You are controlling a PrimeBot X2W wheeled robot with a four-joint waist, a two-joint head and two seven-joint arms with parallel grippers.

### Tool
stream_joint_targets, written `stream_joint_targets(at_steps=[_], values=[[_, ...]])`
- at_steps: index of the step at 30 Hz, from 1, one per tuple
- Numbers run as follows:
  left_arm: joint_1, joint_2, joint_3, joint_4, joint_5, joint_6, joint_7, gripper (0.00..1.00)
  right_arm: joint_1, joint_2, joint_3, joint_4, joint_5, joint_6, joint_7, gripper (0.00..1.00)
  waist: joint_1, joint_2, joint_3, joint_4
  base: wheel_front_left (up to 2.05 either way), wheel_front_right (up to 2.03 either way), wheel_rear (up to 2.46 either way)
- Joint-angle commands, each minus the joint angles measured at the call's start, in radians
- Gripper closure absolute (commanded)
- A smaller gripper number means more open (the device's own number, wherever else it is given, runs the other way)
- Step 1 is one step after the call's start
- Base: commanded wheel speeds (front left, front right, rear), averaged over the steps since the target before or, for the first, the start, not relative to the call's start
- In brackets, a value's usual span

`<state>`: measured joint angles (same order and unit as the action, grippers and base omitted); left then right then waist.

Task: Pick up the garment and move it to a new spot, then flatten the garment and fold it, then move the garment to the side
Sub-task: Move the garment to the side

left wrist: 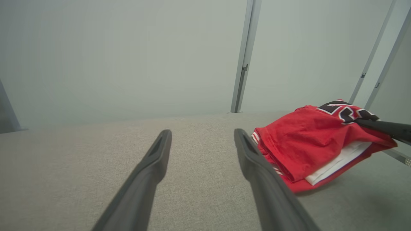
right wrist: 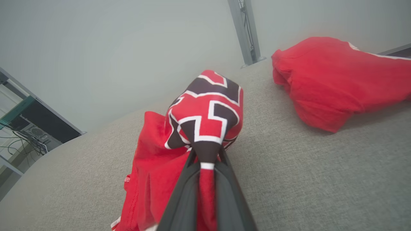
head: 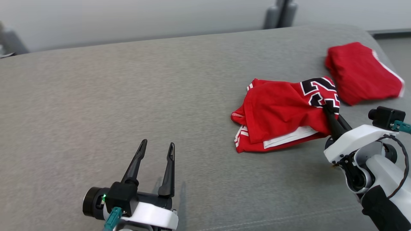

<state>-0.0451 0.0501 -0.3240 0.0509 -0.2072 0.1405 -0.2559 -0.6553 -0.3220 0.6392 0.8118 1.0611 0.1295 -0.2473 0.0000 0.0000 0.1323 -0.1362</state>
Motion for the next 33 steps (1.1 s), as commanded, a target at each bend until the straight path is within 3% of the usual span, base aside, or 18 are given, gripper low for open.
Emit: stream_joint_targets(at_steps=[1,11,20,26,33], values=[[-0.051,0.000,0.032,-0.021,0.019,-0.005,-0.006,0.00,0.014,0.000,-0.001,-0.027,-0.010,0.001,-0.014,1.00,0.0000,0.0000,0.013,-0.064,0.00,0.00,0.00],[-0.096,0.000,0.036,0.001,0.054,-0.020,-0.006,0.00,0.051,0.027,-0.069,-0.052,-0.049,0.001,-0.014,1.00,0.0000,0.0000,0.042,-0.218,0.00,0.00,0.00],[-0.116,0.000,0.046,0.017,0.074,-0.035,-0.006,0.00,0.084,0.049,-0.114,-0.071,-0.085,0.001,-0.014,1.00,0.0000,0.0000,0.057,-0.313,0.00,0.00,0.00],[-0.126,0.000,0.036,0.020,0.067,-0.043,-0.006,0.00,0.087,0.055,-0.135,-0.074,-0.091,0.001,-0.014,1.00,0.0000,0.0000,0.061,-0.321,0.00,0.00,0.00],[-0.136,0.000,0.027,0.027,0.066,-0.047,-0.006,0.00,0.041,0.056,-0.150,-0.119,-0.075,0.001,-0.014,1.00,0.0000,0.0000,0.068,-0.281,0.00,0.00,0.00]])
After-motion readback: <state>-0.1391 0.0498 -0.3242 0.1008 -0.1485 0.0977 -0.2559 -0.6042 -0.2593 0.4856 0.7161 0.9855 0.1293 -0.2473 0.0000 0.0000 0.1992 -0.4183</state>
